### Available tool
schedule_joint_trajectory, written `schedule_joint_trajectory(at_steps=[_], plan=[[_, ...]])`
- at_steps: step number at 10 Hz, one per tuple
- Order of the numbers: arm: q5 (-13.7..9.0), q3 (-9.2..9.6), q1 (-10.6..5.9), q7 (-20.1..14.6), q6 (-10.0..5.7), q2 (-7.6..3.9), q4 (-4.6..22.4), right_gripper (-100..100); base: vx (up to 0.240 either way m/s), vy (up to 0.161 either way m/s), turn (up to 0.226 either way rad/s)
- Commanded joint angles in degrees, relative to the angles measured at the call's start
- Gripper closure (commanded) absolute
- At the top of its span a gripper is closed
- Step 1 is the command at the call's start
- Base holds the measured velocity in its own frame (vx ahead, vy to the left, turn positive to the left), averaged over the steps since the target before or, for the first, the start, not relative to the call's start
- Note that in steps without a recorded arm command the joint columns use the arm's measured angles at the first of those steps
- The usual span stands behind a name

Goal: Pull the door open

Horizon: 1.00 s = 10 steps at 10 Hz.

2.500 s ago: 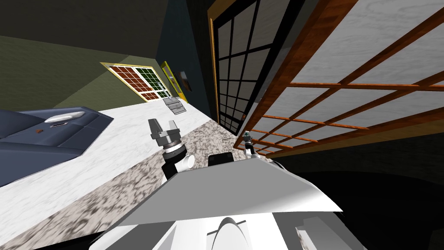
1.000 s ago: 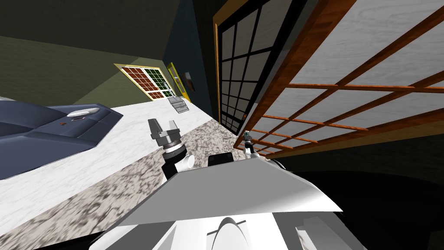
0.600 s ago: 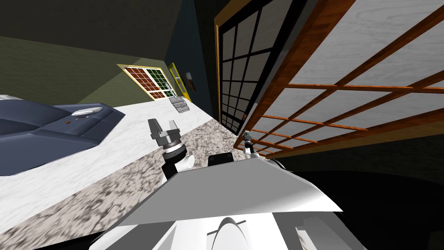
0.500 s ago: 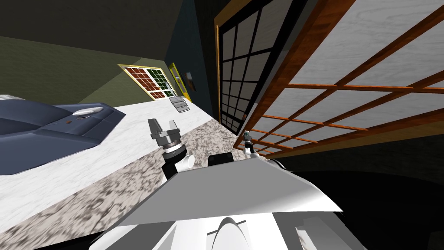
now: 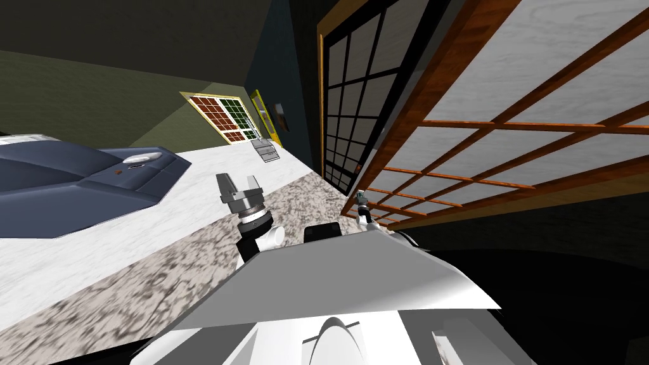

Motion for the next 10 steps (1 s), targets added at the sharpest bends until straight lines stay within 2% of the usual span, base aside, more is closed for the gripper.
schedule_joint_trajectory(at_steps=[1,4,6,7,10], plan=[[0.6,1.23,0.92,-1.2,-0.06,-0.16,-0.3,100,-0.201,0.004,0.072],[1.9,3.53,1.74,-3.7,-0.45,-1.28,-0.9,100,-0.242,0.005,0.083],[2.4,4.35,2.03,-4.6,-0.58,-1.67,-1.1,100,-0.203,-0.030,0.070],[2.2,4.06,2.18,-4.1,-0.30,-1.54,-1.2,100,-0.080,0.001,0.009],[3.5,6.41,3.28,-6.5,-1.35,-2.87,-1.8,100,-0.176,-0.030,0.071]])
